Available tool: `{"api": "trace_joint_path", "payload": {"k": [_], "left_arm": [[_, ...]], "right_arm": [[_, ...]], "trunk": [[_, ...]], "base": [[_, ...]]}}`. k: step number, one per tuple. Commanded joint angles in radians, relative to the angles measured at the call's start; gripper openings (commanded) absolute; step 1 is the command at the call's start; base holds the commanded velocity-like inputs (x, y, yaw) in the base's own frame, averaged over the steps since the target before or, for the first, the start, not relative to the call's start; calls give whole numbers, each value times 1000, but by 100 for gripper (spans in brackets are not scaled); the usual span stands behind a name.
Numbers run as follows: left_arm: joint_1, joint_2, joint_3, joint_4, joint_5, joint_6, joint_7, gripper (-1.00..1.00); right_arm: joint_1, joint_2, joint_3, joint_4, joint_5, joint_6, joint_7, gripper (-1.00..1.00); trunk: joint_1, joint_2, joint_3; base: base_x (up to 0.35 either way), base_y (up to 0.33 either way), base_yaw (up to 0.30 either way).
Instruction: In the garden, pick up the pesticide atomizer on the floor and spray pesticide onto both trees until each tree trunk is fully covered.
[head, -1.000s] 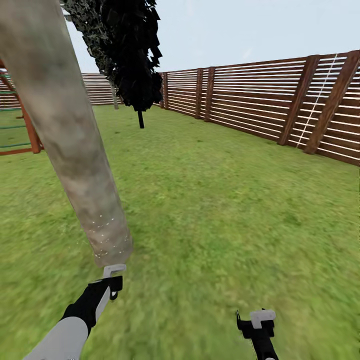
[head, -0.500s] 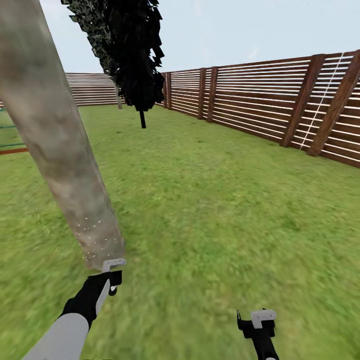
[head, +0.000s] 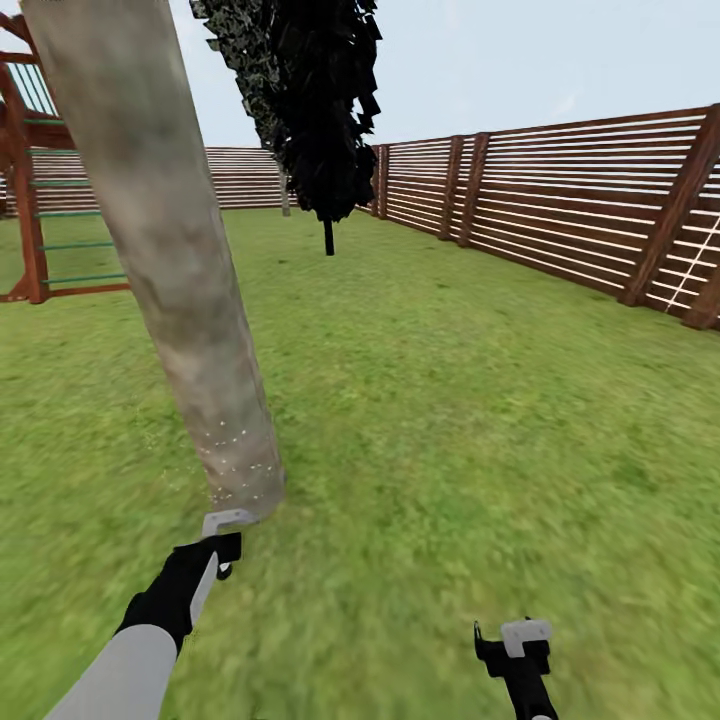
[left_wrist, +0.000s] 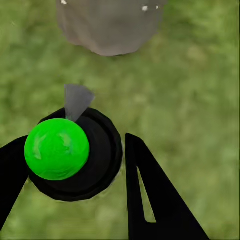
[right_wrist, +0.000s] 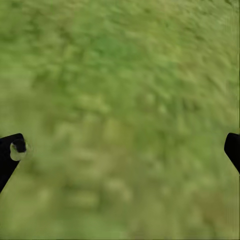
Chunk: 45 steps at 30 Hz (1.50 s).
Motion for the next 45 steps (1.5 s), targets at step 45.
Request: {"api": "trace_joint_path", "payload": {"k": [45], "left_arm": [[-1, -7, 3, -11, -9, 7, 1, -100]], "right_arm": [[0, 1, 5, 0, 10, 1, -10, 100]], "trunk": [[0, 0, -1]], "base": [[100, -262, 127]]}}
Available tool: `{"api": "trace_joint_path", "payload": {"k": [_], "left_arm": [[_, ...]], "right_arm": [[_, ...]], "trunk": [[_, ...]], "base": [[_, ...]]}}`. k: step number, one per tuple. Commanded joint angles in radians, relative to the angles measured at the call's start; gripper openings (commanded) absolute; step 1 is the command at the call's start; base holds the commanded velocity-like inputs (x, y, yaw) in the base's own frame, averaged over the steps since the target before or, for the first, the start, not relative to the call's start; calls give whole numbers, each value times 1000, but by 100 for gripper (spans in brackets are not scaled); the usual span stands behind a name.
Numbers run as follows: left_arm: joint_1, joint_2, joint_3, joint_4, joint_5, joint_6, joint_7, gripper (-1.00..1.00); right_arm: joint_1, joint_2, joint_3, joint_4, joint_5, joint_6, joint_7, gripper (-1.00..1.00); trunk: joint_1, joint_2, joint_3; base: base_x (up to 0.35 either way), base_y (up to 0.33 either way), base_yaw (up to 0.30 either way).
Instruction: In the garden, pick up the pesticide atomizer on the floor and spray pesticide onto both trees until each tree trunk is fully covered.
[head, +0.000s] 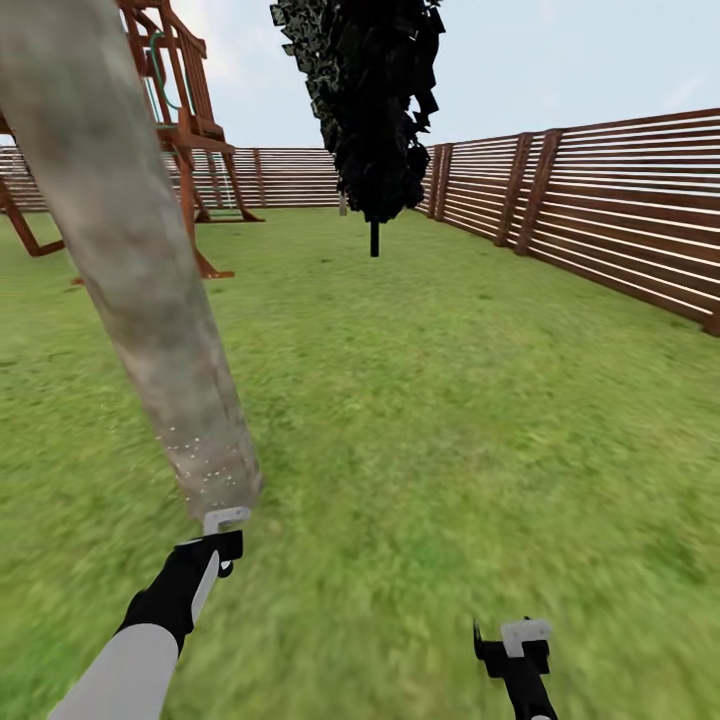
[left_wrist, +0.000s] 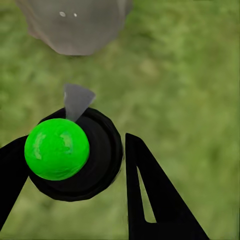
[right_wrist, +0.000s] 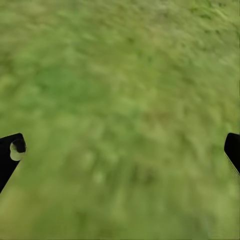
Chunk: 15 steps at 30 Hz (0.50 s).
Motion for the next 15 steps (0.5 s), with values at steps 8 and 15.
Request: {"api": "trace_joint_path", "payload": {"k": [8, 15], "left_arm": [[-1, -2, 7, -1, -10, 4, -3, -100], [-1, -2, 7, -1, -12, 4, -3, -100]], "right_arm": [[0, 0, 5, 0, 9, 1, -10, 100], [0, 1, 6, 0, 9, 1, -9, 100]], "trunk": [[0, 0, -1], [0, 0, -1]], "base": [[138, -275, 204], [134, -275, 9]]}}
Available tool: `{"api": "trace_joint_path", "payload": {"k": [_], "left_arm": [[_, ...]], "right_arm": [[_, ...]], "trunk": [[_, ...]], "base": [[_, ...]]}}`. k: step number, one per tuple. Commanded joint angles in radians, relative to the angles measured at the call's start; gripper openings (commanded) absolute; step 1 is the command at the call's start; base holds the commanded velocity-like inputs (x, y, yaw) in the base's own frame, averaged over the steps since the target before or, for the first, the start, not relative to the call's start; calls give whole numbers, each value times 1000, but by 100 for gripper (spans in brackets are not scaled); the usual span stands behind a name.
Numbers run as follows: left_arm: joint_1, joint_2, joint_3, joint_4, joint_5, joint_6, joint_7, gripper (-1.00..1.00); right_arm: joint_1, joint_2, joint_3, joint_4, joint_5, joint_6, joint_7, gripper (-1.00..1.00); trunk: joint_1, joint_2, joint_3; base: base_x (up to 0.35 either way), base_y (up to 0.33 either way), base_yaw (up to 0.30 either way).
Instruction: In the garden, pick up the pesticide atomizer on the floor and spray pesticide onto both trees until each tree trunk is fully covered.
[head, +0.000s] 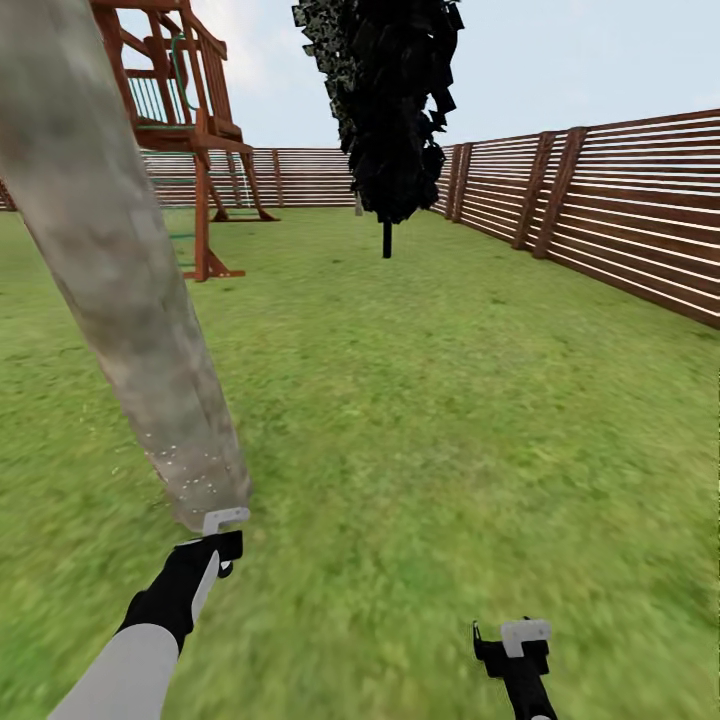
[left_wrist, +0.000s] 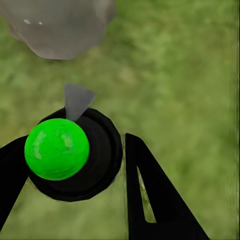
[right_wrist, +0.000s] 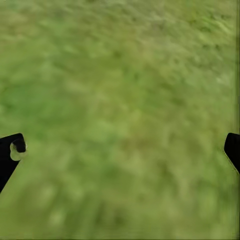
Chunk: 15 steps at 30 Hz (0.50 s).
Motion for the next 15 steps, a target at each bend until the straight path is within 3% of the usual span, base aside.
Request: {"api": "trace_joint_path", "payload": {"k": [1, 10, 15], "left_arm": [[-1, -1, 5, -2, -10, 6, -3, -100], [-2, 13, 13, -9, -10, 8, -3, -100], [0, 60, 16, -11, -11, 9, 0, -100]], "right_arm": [[0, 0, 5, 0, 9, 1, -10, 100], [0, 0, 4, 0, 9, 1, -10, 100], [0, -1, 4, 0, 9, 1, -11, 100]], "trunk": [[0, 0, -1], [0, 0, -1], [0, 0, -1]], "base": [[118, -275, 8], [115, -275, 245], [114, -276, 277]]}}
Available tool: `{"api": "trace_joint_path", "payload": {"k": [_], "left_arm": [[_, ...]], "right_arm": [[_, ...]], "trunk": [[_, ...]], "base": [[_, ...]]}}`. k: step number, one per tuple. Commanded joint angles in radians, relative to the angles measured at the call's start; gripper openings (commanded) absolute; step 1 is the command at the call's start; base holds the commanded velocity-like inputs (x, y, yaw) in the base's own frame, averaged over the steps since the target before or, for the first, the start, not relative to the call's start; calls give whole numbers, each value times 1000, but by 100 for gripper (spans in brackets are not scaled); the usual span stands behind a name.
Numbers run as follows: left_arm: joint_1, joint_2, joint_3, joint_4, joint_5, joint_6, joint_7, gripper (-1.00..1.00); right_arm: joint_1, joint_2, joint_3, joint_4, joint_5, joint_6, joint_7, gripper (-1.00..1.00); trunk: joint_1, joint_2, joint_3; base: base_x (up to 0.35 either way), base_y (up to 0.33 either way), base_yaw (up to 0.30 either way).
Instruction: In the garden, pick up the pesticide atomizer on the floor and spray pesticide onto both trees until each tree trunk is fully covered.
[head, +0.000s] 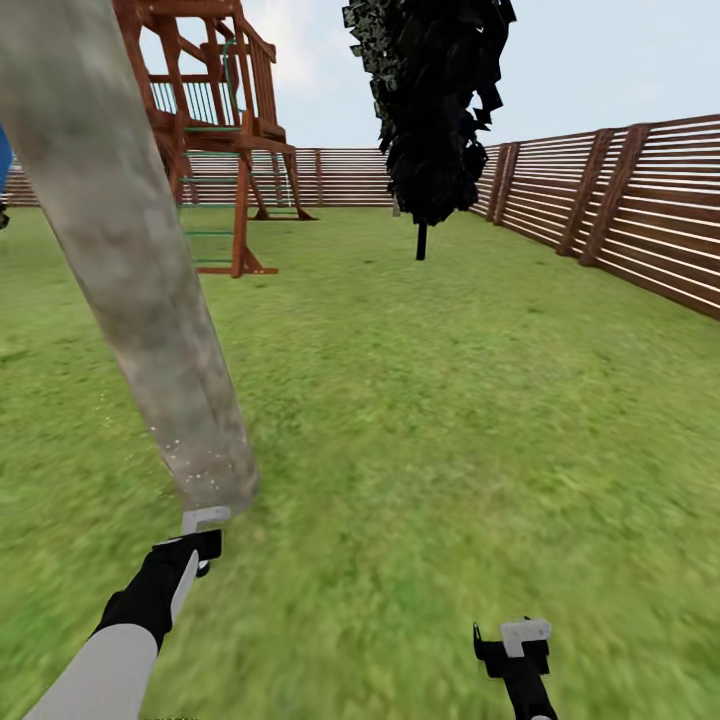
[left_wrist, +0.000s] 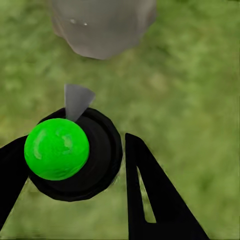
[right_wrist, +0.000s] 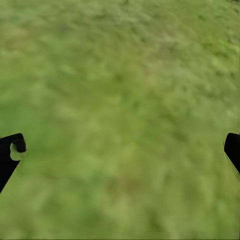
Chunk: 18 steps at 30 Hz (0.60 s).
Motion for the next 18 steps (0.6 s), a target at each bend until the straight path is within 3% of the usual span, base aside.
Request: {"api": "trace_joint_path", "payload": {"k": [1, 3, 8, 14, 18], "left_arm": [[0, 11, 2, -2, -4, 5, -1, -100], [0, 28, 3, -2, -2, 6, -1, -100], [0, 27, 4, -1, 1, 7, -1, -100], [0, 12, 6, 10, 4, 6, -2, -100], [0, -22, 5, 12, 4, 4, -1, -100]], "right_arm": [[0, 0, 5, 0, 9, 1, -10, 100], [0, 0, 5, 0, 9, 1, -10, 100], [0, 0, 5, 0, 9, 1, -10, 100], [0, 0, 5, 0, 9, 1, -10, 100], [0, 0, 5, 0, 9, 1, -10, 100]], "trunk": [[0, 0, -1], [0, 0, -1], [0, 0, -1], [0, 0, -1], [0, 0, -1]], "base": [[114, -275, 277], [114, -275, 277], [122, -274, 277], [217, -204, 278], [244, -174, 278]]}}
